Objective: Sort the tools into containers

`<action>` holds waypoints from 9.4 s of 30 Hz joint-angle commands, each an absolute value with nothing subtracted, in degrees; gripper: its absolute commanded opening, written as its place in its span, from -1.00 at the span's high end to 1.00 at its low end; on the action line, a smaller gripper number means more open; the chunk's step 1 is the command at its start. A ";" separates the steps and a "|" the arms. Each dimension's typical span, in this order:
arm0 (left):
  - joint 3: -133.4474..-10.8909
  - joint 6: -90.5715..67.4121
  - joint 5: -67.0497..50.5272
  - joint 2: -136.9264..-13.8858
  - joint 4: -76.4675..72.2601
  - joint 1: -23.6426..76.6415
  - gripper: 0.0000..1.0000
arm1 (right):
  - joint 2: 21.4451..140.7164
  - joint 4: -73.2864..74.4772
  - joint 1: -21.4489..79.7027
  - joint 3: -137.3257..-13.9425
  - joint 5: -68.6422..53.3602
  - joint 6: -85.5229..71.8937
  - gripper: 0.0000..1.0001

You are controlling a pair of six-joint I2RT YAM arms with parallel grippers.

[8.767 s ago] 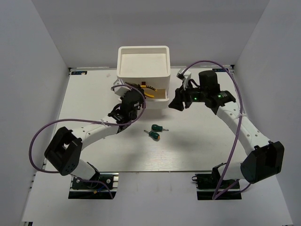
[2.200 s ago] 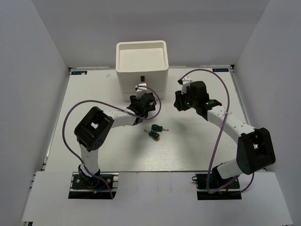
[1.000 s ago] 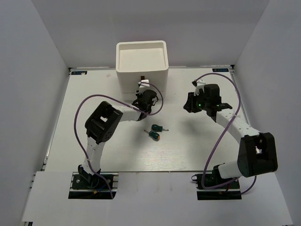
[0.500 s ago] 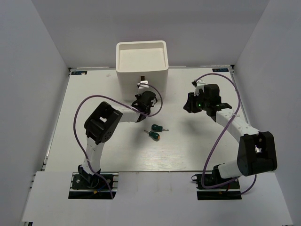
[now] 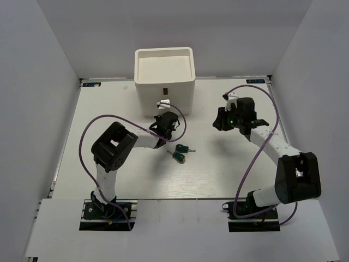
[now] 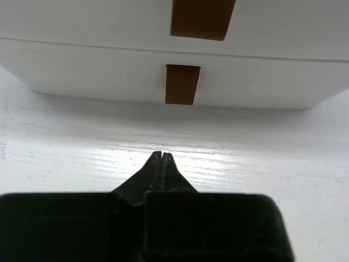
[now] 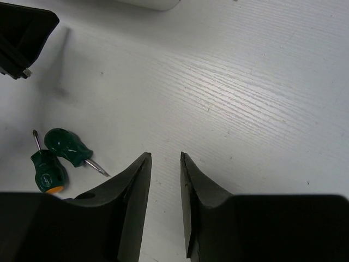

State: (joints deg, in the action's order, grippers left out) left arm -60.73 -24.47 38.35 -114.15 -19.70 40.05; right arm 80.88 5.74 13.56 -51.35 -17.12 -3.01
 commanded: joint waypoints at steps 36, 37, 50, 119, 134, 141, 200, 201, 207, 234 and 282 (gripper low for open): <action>-73.21 -17.67 40.78 -119.62 -19.94 38.32 -0.09 | 82.18 3.25 13.10 -51.77 -18.11 -2.64 0.29; -73.21 -17.67 40.78 -119.62 -19.95 38.32 -0.09 | 82.18 3.08 12.92 -51.77 -18.19 -2.64 0.29; -73.21 -17.14 40.25 -120.76 -22.50 37.27 0.29 | 82.70 3.60 12.83 -51.94 -18.02 -2.11 0.29; -48.53 -41.89 39.04 -66.58 23.17 44.82 0.88 | 94.56 11.25 31.90 -57.30 -30.51 36.20 -0.41; -39.37 -58.80 21.45 -52.63 37.97 44.82 -0.23 | 105.03 11.51 38.23 -62.40 -27.51 43.59 0.00; -41.66 -62.12 12.33 -61.69 33.33 44.30 -0.40 | 99.70 17.05 38.32 -63.81 -34.01 44.48 1.00; -68.30 -88.42 0.88 -105.21 40.96 44.30 -0.08 | 83.86 14.50 25.41 -69.53 -26.37 27.96 -0.32; -68.29 -88.42 0.88 -105.21 40.96 44.30 0.00 | 83.59 14.68 25.05 -69.00 -27.06 27.69 -0.32; -68.90 -87.02 1.75 -103.90 39.12 44.30 0.82 | 80.08 15.73 22.06 -65.31 -28.91 25.14 -0.32; -87.52 -84.72 29.09 -103.62 26.80 34.89 1.00 | 70.05 17.58 17.84 -52.91 -30.50 24.79 -0.32; -46.76 -50.54 25.66 -39.81 44.56 34.80 -0.29 | 122.86 -11.60 44.74 -84.81 15.38 42.89 1.00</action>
